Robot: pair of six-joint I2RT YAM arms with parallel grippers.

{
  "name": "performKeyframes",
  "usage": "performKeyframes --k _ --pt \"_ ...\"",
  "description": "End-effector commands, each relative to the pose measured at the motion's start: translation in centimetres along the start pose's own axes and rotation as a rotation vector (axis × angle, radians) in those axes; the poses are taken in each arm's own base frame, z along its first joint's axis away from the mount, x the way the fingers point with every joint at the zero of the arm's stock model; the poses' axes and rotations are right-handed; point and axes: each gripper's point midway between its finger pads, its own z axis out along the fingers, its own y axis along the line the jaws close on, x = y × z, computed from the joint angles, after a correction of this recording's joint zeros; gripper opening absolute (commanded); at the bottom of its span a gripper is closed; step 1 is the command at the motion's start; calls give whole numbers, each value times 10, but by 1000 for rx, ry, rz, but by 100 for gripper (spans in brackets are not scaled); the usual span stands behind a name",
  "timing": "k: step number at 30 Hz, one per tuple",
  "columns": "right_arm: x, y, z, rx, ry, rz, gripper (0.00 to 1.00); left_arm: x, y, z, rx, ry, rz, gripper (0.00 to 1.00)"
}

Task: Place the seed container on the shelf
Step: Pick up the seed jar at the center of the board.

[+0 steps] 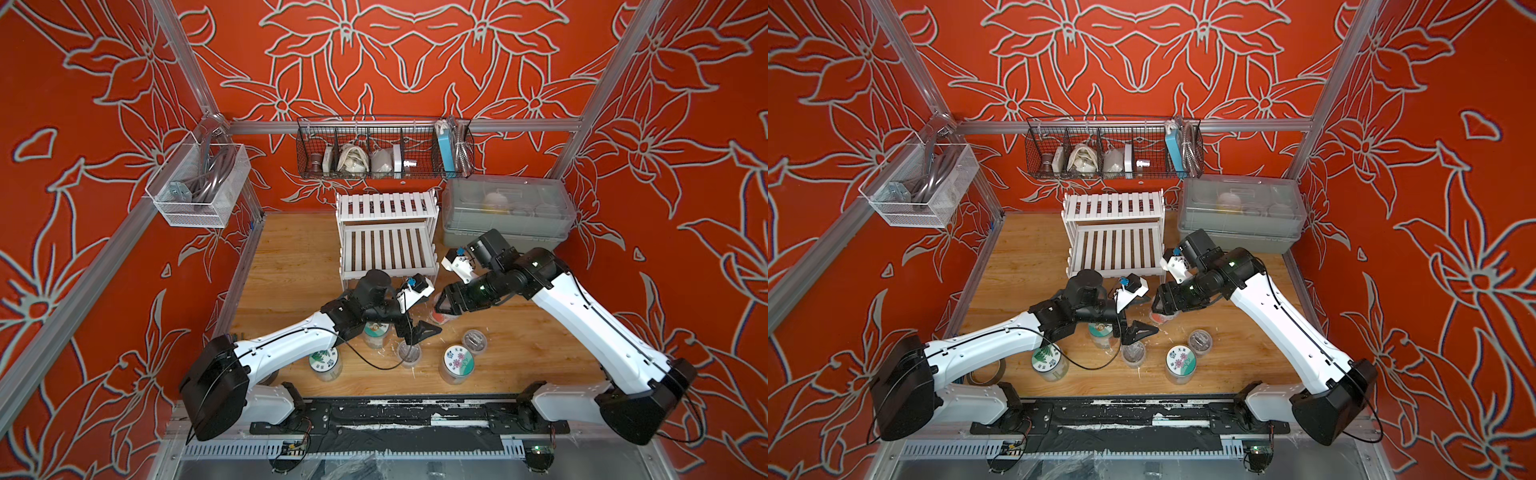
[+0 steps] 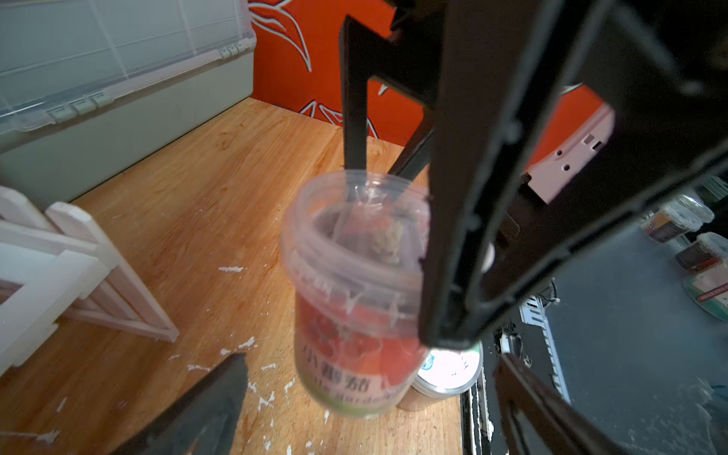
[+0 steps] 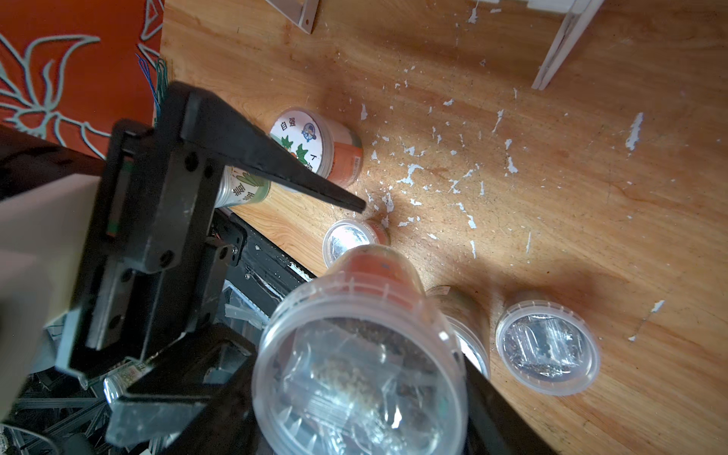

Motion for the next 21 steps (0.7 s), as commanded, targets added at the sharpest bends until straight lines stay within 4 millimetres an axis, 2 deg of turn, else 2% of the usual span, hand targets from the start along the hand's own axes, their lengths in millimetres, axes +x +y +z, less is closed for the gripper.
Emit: performKeyframes --k 1,9,21 --pt "4 5 -5 -29 -10 -19 59 -13 -11 7 52 -22 49 97" --pt "6 6 -1 -42 -4 -16 58 -18 -9 22 61 -31 50 95" --pt "8 7 1 -56 2 -16 58 -18 -4 29 44 -37 53 90"
